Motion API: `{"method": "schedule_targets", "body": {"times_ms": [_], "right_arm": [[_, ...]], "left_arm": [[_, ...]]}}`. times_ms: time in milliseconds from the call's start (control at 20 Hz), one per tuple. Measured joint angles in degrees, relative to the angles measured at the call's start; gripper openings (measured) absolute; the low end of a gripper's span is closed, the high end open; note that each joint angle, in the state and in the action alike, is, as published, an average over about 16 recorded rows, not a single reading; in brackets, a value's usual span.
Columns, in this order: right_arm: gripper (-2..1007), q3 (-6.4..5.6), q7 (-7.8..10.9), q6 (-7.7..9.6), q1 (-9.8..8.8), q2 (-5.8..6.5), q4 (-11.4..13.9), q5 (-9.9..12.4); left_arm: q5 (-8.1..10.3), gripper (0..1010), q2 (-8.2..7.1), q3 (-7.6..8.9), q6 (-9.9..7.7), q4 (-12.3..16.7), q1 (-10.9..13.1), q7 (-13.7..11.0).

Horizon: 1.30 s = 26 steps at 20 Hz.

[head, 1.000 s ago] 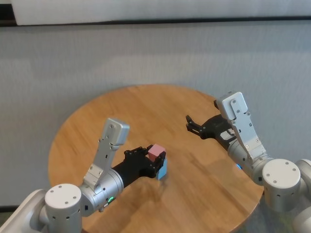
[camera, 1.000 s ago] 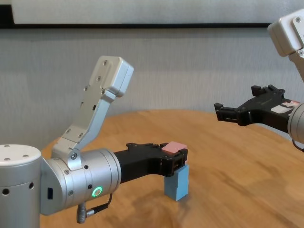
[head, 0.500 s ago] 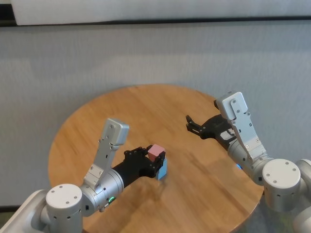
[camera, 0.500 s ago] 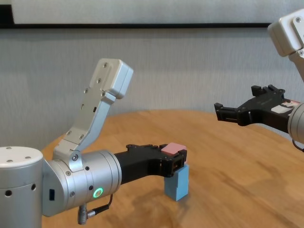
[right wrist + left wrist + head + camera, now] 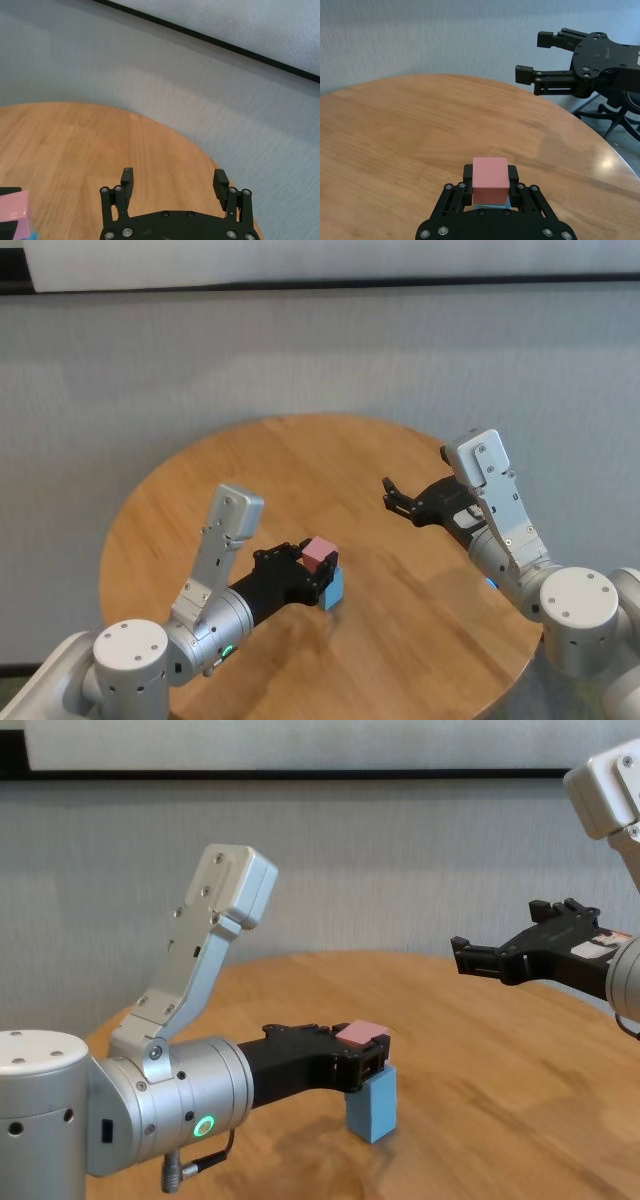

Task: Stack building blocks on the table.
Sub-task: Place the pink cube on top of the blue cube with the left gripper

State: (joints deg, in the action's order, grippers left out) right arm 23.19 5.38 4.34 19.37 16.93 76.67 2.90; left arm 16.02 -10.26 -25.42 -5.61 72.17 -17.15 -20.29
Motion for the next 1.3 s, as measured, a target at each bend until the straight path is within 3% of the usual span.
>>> {"method": "schedule_targets", "body": {"times_ms": [650, 1300], "right_arm": [[1005, 0.0, 0.0, 0.0, 0.0, 0.0, 0.0, 0.0], [1005, 0.0, 0.0, 0.0, 0.0, 0.0, 0.0, 0.0]], "left_arm": [[-0.51, 406, -0.38, 0.22, 0.13, 0.9, 0.4, 0.2], [-2.24, 406, -1.45, -0.42, 0.09, 2.2, 0.7, -0.3]]}}
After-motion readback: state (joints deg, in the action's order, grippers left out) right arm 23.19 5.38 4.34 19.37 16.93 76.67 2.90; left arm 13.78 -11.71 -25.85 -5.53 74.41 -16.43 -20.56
